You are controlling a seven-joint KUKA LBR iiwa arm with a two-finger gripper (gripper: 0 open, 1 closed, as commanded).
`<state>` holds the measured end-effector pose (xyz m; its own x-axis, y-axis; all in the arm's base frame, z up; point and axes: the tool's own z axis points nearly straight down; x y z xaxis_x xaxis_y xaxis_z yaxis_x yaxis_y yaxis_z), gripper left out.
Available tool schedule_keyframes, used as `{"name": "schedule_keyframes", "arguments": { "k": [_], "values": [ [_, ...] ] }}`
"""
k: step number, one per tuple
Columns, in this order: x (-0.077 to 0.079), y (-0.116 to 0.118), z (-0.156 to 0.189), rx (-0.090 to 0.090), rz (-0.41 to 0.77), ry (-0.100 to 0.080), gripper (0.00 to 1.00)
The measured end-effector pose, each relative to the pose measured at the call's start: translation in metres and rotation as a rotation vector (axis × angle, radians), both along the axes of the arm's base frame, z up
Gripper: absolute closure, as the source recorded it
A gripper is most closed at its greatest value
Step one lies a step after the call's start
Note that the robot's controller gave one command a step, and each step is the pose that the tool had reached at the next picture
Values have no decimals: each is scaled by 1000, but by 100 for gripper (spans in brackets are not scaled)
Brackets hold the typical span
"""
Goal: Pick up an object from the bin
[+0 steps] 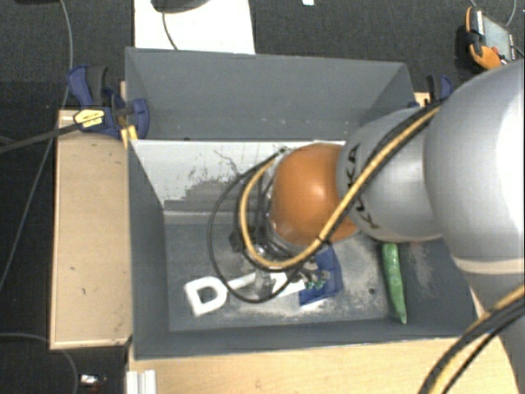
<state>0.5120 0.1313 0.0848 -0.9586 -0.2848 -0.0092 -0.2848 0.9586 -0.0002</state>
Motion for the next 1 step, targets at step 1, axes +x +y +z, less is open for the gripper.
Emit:
{"name": "schedule_keyframes", "arguments": {
  "k": [1],
  "values": [
    [2, 1, 27, 2, -1, -9, 100]
  ]
}}
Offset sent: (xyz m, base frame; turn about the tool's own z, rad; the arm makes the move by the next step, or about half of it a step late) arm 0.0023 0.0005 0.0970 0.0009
